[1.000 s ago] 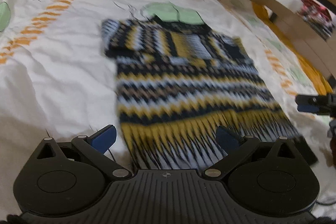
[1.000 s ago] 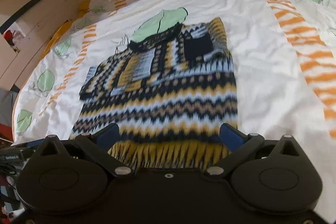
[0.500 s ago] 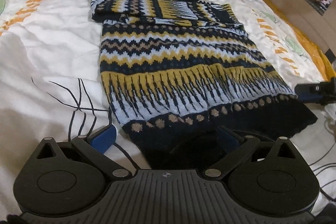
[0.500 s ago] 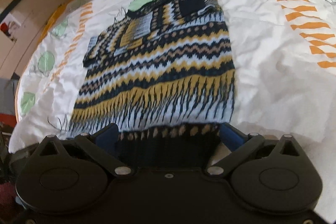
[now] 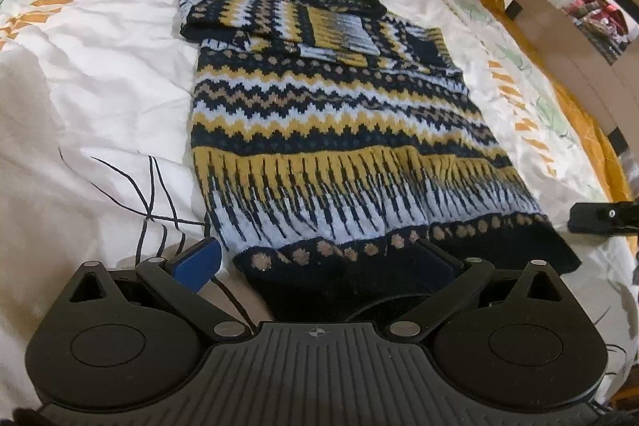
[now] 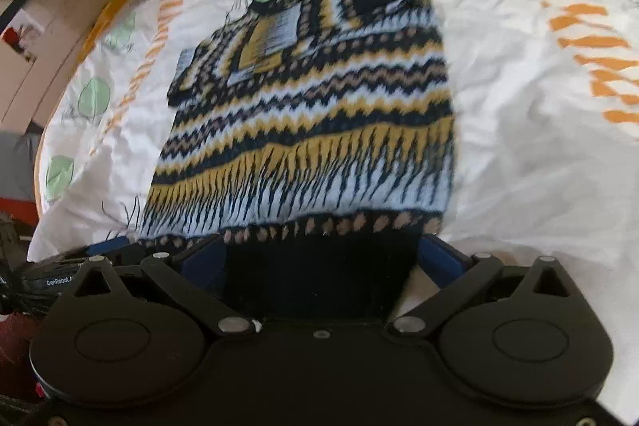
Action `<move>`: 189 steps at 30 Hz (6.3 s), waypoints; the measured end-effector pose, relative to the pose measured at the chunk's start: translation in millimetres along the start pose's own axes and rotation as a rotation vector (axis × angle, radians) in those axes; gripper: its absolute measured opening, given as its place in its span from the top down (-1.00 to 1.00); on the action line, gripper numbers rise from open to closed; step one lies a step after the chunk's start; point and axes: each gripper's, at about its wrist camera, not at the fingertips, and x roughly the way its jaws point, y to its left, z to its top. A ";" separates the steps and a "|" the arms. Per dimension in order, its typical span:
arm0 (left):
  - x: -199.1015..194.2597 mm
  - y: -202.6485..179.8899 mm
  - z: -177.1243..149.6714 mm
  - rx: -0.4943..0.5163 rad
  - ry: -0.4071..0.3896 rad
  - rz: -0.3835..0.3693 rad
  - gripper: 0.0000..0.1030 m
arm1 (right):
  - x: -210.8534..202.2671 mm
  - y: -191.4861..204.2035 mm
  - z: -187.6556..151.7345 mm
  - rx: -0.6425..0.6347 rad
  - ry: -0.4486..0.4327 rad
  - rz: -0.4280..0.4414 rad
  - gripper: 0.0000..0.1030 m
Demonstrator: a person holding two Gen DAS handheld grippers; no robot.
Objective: Fold small clothes
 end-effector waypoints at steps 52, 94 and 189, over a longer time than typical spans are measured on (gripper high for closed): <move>-3.3 59.8 54.0 -0.289 -0.156 -0.172 0.88 | 24.6 -45.4 59.4 0.232 -0.159 0.405 0.74; -4.9 58.5 79.7 -0.318 -0.176 -0.301 0.87 | 41.2 -47.5 80.5 0.159 -0.117 0.419 0.72; 140.8 74.5 218.0 0.052 -0.149 -0.153 0.88 | 176.0 -31.8 176.1 -0.531 -0.318 0.065 -0.29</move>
